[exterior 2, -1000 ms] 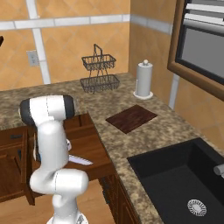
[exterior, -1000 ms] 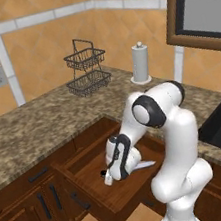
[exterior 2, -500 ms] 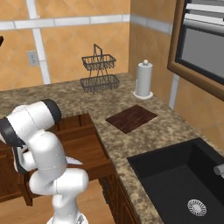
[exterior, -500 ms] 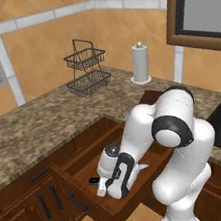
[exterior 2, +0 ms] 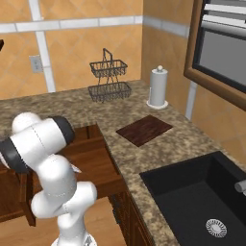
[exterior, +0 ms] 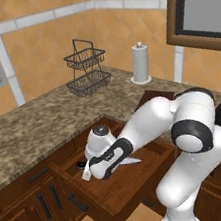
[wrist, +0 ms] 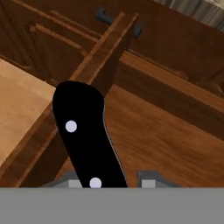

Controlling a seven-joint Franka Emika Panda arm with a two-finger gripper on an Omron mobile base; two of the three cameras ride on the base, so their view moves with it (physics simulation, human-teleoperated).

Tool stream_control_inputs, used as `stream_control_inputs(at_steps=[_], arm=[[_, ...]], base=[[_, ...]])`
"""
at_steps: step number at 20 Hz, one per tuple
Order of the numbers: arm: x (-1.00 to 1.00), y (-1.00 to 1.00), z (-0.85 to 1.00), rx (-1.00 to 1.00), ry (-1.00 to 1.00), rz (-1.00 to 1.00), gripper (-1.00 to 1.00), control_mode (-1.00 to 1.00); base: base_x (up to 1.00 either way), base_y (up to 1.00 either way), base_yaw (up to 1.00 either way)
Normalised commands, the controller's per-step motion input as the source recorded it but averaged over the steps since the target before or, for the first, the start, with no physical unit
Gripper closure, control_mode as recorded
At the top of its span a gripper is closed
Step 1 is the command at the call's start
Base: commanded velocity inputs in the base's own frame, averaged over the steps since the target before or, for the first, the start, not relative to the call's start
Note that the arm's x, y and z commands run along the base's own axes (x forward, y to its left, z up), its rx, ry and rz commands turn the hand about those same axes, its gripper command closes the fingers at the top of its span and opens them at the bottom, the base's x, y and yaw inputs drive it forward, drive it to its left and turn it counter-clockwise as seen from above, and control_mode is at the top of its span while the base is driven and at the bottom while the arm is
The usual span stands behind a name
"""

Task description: Pick up the knife from the drawer and place it on the cutting board. Then place the meat from the plate to the cutting board.

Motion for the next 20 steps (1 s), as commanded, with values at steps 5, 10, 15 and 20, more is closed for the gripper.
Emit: stream_control_inputs(at_steps=[5,10,15,20], arm=[[0.0,0.29,1.0,0.0,0.22,0.0,1.0,-1.0],[0.0,-0.04,0.98,-0.03,0.16,-0.06,1.0,-1.0],[0.03,-0.44,0.31,-0.11,0.09,-0.15,1.0,-1.0],[0.2,-0.71,0.0,-0.05,0.06,-0.16,1.0,-1.0]], base=[[0.0,0.0,0.0],[0.0,0.0,0.0],[0.0,0.0,0.0],[0.0,0.0,0.0]])
